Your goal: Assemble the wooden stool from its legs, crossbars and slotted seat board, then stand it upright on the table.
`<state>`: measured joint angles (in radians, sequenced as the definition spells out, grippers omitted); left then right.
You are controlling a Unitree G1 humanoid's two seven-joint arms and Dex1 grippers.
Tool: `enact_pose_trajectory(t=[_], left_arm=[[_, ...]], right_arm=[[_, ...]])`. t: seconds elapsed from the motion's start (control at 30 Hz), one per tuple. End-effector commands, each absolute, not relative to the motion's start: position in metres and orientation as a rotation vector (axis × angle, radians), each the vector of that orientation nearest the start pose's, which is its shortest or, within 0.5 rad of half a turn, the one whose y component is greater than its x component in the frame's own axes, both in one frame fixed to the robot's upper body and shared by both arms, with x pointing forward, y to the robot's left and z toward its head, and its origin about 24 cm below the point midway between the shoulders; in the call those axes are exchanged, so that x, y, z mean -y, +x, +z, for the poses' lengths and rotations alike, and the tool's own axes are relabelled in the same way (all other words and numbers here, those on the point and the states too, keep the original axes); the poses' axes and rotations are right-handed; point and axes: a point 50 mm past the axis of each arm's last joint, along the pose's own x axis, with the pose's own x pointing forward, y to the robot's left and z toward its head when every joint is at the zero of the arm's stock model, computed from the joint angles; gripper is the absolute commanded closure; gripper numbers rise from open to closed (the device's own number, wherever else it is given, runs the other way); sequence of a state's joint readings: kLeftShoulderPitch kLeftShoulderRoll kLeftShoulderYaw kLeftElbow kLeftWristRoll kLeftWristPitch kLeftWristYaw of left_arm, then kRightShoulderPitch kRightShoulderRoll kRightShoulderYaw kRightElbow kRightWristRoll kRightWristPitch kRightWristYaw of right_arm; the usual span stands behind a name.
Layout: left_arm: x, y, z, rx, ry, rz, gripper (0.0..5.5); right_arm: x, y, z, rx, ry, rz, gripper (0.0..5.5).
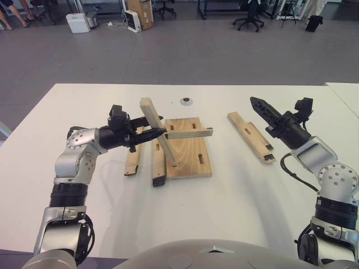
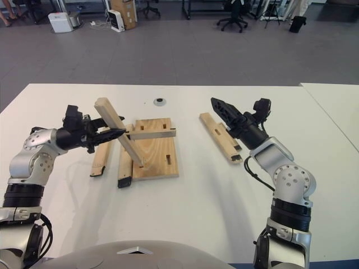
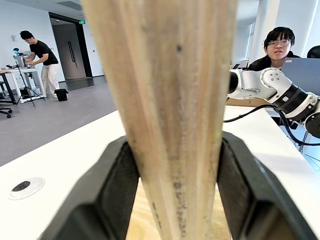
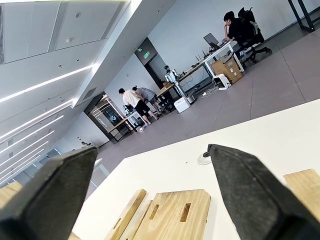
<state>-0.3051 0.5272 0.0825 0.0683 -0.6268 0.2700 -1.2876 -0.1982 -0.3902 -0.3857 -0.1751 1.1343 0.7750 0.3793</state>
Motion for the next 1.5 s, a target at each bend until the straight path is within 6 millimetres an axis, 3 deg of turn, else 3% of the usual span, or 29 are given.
enact_pose_trajectory(t=[0.03,0.23,0.47,0.73,0.83,1.0,1.1,1.37,1.5], left_arm=[[-0.195,0.268,0.123,0.049,-0.024,-1.318,3.4],[-0.195,0.256,0.101,-0.051,0.019,-1.382,3.4],[-0.2,0.234,0.046,-0.406,-0.102,-1.447,3.42],[-0.2,0.214,0.014,-0.653,-0.163,-1.453,3.42],[-0.196,0.221,0.013,-0.673,-0.184,-1.409,3.42],[-0.178,0.228,0.028,-0.485,-0.29,-1.352,3.42],[-0.175,0.231,0.032,-0.389,-0.304,-1.289,2.58],[-0.184,0.242,0.048,-0.219,-0.242,-1.146,1.25],[-0.192,0.236,0.052,-0.266,-0.064,-1.012,0.58]], right_arm=[[0.216,0.265,0.139,-0.054,0.69,0.603,1.4],[0.216,0.264,0.139,-0.057,0.686,0.604,1.4],[0.213,0.264,0.137,-0.063,0.688,0.603,1.4],[0.212,0.264,0.136,-0.058,0.69,0.59,1.4],[0.213,0.265,0.137,-0.057,0.686,0.588,1.4],[0.213,0.267,0.138,-0.052,0.682,0.588,1.4],[0.211,0.268,0.137,-0.051,0.683,0.585,1.4],[0.21,0.264,0.135,-0.049,0.687,0.571,1.4],[0.212,0.26,0.133,-0.055,0.689,0.558,1.4]])
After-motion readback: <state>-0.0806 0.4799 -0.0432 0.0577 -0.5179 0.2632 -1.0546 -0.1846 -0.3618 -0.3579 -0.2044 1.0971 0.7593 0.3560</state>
